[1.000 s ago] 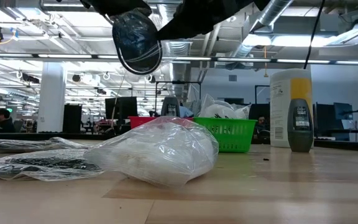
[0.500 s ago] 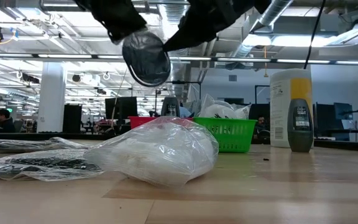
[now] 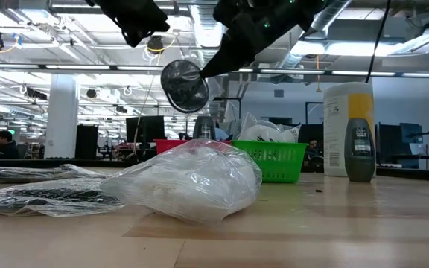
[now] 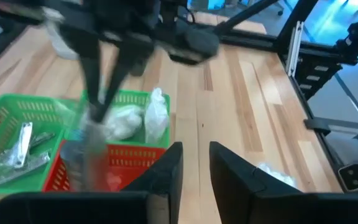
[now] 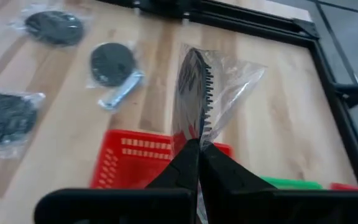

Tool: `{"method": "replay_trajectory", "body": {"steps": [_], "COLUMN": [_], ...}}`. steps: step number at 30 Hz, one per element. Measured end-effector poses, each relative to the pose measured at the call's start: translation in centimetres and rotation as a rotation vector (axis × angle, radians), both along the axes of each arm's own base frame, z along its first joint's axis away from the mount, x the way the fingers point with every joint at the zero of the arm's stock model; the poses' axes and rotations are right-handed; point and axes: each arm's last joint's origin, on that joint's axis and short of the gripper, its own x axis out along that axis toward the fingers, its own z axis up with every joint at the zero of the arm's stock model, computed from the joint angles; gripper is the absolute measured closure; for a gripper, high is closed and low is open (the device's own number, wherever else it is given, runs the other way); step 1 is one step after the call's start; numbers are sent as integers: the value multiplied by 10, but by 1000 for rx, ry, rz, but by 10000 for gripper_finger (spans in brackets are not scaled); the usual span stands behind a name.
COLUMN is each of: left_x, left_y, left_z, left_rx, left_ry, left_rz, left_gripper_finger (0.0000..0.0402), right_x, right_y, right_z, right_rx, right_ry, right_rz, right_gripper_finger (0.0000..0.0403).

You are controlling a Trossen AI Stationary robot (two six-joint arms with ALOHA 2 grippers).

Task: Pick & Place Travel size toiletries
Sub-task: Put the black hairbrush into the top red bin

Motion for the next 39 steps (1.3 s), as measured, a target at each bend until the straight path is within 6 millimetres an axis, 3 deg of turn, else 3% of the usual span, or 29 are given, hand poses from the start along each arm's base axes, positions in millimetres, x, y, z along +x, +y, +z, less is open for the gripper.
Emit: {"method": "replay_trajectory", "body": {"steps": [9,20,29,39], "left_x": [-1,-2,-3,-3], "left_y": [0,0,0,1], "left_z": [-9,-31,-43,-43], "left_rx": [-2,0,4,8], "left_ry": [17,-2,-12,-27], "left_rz": [1,9,15,25], "left_gripper_finger": [334,334,334,334], "right_x": [-12,-25,-36,-41], "right_y": [-54,-116,-157,-186], "right_z": [7,-5,-23,-54], "right_rx": [28,5,26,72], "right_ry": [-27,-7,25,72], "right_rz": [-170,-418,-553,-610], "right_gripper_finger": [403,403,403,403]}}
